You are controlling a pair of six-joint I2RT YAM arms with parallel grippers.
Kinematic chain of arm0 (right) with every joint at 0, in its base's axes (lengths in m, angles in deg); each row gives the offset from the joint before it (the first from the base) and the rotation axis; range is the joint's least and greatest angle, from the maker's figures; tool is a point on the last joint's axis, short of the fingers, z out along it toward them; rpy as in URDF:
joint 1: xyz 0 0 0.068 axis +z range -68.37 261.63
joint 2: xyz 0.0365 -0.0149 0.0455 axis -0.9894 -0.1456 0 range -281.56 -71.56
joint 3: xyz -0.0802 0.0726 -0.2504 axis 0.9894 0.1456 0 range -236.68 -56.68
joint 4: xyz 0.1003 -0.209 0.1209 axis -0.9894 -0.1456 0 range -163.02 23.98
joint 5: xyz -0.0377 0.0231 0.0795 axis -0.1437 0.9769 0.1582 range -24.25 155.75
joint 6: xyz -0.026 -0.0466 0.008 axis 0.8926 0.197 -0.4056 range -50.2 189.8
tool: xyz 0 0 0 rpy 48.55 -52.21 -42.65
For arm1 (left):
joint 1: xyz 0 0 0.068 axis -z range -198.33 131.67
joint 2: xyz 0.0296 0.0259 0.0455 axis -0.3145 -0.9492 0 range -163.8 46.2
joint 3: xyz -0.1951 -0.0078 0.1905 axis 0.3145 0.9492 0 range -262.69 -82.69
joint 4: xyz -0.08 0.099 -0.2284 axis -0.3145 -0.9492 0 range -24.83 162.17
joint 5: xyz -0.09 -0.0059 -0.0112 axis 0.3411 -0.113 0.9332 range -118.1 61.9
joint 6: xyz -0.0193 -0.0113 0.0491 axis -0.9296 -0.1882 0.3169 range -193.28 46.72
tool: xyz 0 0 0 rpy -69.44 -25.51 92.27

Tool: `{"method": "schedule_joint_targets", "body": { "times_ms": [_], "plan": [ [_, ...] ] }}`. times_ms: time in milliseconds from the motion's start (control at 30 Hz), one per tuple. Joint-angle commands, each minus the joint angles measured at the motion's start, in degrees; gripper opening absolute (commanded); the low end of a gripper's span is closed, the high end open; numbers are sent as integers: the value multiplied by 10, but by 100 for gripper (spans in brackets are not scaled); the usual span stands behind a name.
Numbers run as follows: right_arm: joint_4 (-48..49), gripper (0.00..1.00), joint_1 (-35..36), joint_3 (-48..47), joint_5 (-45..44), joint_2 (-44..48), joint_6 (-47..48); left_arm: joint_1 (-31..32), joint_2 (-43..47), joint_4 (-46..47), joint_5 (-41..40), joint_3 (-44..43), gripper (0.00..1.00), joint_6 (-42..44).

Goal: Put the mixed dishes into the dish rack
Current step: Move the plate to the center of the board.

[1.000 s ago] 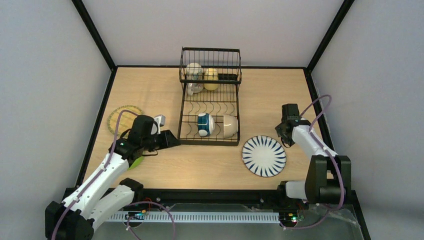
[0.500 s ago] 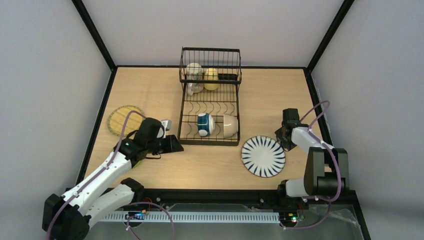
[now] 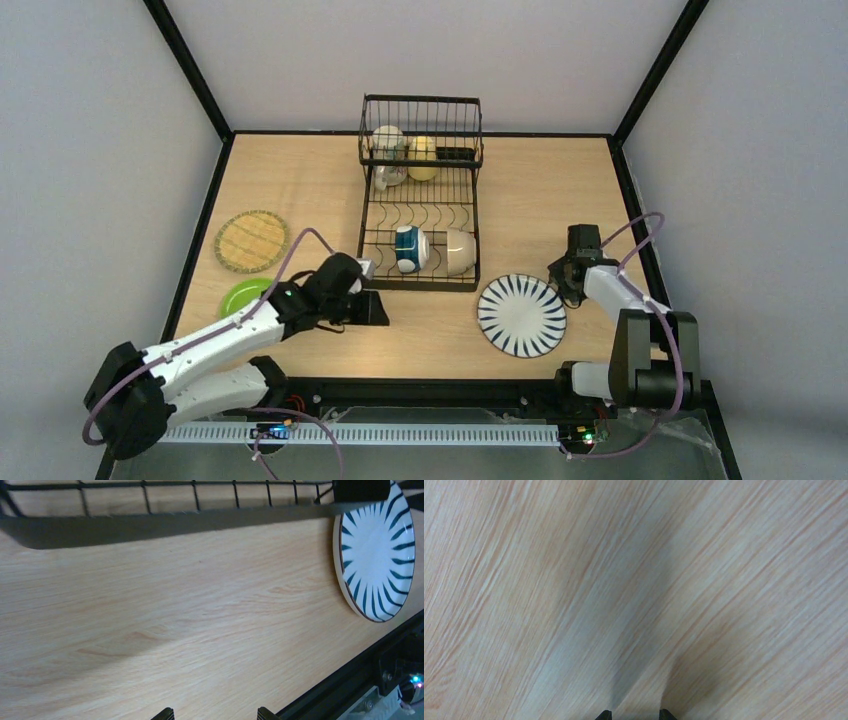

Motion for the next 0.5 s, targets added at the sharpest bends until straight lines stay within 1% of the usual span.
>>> {"method": "schedule_joint_targets", "body": {
  "times_ms": [0, 133, 300, 467],
  "plan": [
    [-26, 52, 2, 28, 28, 29, -13, 55, -36, 60, -35, -2, 93, -41],
    [-31, 52, 2, 45, 30, 56, -16, 113, -81, 94, -53, -23, 93, -58],
    [-39, 52, 3, 62, 42, 86, -21, 171, -140, 123, -78, -60, 93, -70],
    [-58, 52, 18, 73, 43, 122, -24, 203, -184, 144, -89, -91, 94, -76]
  ]
}}
